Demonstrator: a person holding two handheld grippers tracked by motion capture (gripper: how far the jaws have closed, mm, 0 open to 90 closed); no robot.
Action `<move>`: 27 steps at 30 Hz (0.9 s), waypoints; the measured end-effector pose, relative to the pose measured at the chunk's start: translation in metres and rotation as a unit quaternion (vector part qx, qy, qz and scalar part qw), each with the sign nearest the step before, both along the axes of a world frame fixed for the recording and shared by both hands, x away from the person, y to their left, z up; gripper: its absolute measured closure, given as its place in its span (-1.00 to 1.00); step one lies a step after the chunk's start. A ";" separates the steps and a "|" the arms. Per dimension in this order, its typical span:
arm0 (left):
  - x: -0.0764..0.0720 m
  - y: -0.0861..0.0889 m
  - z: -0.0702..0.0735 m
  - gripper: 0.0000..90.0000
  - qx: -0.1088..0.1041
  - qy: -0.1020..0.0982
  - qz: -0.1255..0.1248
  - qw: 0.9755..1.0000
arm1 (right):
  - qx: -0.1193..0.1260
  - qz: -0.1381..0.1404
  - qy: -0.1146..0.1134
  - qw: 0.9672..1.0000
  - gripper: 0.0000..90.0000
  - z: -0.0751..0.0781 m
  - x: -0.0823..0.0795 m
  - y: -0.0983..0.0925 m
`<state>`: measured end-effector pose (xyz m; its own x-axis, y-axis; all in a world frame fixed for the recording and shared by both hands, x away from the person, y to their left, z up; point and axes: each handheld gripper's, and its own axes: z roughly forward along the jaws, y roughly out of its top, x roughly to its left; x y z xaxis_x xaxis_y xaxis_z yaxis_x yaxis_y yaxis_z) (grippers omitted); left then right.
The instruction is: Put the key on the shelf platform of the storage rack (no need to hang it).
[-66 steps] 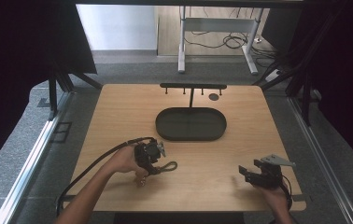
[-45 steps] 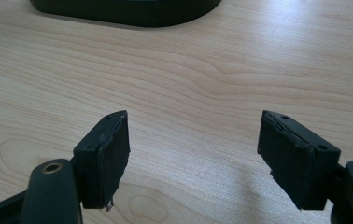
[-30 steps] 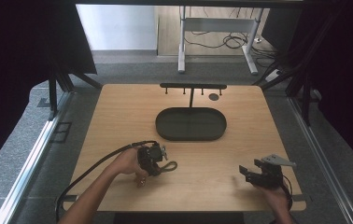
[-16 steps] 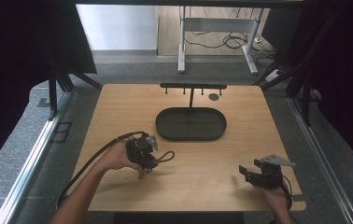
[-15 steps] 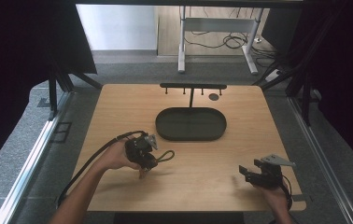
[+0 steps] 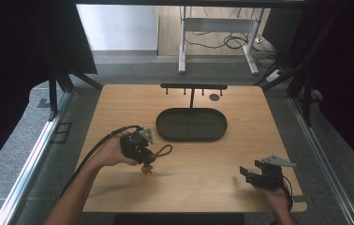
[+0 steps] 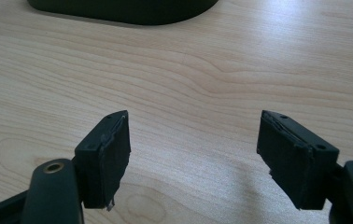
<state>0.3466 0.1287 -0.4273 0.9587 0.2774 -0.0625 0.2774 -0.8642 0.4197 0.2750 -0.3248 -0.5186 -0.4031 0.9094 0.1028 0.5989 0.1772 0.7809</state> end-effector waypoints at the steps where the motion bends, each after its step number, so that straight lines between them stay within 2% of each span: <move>1: 0.000 0.000 0.001 0.48 0.000 -0.001 -0.001 1.000 | 0.000 0.000 0.000 1.000 -0.42 0.000 0.000 0.000; 17: 0.002 -0.007 0.017 0.48 0.005 -0.008 -0.005 1.000 | 0.000 -0.001 0.000 1.000 -0.42 0.000 0.000 -0.001; 27: 0.004 -0.013 0.021 0.48 0.010 -0.010 -0.010 1.000 | 0.000 -0.003 0.001 1.000 -0.41 0.000 0.000 -0.002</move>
<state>0.3509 0.1153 -0.4058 0.9650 0.2594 -0.0374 0.2517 -0.8775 0.4082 0.2753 -0.3265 -0.5187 -0.3978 0.9115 0.1041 0.6017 0.1735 0.7797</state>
